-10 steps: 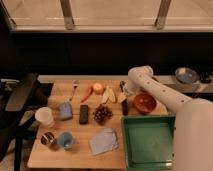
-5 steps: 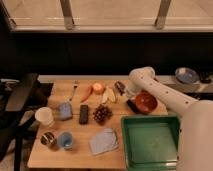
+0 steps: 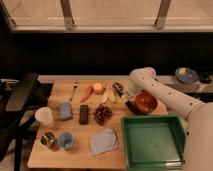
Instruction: Wipe table surface with brush
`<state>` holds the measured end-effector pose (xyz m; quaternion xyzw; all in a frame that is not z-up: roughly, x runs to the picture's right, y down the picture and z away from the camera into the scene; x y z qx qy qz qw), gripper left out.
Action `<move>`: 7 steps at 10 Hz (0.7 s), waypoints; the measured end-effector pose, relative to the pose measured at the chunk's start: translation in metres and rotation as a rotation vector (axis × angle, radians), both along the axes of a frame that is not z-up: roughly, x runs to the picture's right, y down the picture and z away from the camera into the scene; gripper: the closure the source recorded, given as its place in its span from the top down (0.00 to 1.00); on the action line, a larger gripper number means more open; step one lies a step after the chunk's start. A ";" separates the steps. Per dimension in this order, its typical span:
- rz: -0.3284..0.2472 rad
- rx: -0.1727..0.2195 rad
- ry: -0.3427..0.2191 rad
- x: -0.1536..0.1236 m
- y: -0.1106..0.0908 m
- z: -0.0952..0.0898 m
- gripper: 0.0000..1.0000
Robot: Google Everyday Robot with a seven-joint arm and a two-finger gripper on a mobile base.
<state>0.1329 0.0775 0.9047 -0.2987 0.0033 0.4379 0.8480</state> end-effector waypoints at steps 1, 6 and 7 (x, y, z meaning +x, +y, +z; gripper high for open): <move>-0.014 0.000 -0.005 -0.003 0.000 -0.003 0.00; -0.100 -0.061 0.093 0.023 0.012 -0.009 0.00; -0.110 -0.085 0.116 0.034 0.015 -0.006 0.00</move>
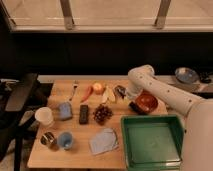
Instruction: Wipe table surface with brush
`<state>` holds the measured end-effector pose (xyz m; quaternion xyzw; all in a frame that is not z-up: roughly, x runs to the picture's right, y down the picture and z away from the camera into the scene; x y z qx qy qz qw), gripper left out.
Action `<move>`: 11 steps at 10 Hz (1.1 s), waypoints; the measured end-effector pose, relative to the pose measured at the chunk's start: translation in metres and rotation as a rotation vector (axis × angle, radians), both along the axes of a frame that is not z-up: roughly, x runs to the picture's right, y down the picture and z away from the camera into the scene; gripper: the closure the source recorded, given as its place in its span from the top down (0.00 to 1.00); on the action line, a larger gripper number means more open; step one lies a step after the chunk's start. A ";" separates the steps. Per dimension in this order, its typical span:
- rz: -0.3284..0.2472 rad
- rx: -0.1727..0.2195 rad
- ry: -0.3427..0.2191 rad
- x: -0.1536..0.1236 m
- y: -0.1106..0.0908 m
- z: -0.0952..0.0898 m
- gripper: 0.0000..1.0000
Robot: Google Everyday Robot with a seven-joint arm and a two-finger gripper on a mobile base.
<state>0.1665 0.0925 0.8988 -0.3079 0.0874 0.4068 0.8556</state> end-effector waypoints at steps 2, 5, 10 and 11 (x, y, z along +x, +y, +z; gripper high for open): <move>-0.008 0.001 0.029 0.011 -0.007 0.006 0.00; -0.008 0.022 0.026 -0.002 -0.025 0.015 0.00; -0.018 0.000 -0.067 -0.042 -0.020 0.021 0.00; -0.013 -0.018 -0.082 -0.043 -0.010 0.015 0.00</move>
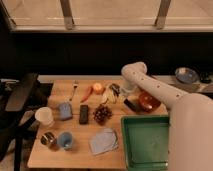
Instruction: Wipe table surface with brush
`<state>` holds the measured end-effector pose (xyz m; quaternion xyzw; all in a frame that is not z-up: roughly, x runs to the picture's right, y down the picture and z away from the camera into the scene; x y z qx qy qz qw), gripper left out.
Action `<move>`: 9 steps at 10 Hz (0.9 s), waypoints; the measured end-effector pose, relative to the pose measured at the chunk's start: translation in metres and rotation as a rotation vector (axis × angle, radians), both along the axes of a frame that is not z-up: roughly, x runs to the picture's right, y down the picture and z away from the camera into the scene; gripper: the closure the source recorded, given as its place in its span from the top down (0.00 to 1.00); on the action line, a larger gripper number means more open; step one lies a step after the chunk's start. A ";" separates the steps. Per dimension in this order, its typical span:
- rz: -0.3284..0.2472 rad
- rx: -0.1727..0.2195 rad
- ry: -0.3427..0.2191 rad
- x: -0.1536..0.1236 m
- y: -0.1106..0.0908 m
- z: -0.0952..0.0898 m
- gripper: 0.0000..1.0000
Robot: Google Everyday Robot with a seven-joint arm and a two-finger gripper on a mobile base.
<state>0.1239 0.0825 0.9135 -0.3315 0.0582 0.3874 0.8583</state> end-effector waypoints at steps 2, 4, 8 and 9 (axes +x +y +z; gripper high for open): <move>0.020 -0.030 -0.004 0.013 0.013 -0.016 0.00; 0.057 -0.056 0.001 0.037 0.016 -0.024 0.00; 0.085 -0.074 0.020 0.048 -0.001 -0.001 0.00; 0.085 -0.076 0.017 0.044 -0.005 0.005 0.00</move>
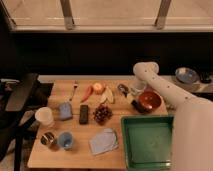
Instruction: Wipe table surface with brush
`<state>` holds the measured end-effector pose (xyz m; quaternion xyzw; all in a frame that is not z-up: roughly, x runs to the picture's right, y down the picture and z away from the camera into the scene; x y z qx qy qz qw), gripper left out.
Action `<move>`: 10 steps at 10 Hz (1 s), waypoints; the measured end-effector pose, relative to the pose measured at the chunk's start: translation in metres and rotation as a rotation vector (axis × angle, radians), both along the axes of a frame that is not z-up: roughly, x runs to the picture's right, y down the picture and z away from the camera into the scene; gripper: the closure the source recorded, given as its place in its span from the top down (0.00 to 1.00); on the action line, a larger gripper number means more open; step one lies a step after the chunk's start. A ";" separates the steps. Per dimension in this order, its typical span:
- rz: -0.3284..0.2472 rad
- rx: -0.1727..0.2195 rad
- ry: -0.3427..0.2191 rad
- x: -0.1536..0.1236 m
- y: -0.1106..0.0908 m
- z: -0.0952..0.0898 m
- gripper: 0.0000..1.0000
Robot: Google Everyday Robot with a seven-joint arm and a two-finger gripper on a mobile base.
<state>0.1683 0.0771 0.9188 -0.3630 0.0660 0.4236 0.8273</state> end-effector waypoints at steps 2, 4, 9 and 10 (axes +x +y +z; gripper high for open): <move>-0.011 -0.001 -0.026 -0.020 -0.004 0.005 0.00; -0.028 0.003 -0.064 -0.041 0.002 -0.002 0.00; -0.036 -0.009 -0.073 -0.027 0.027 -0.034 0.00; -0.035 -0.020 -0.049 -0.013 0.029 -0.035 0.00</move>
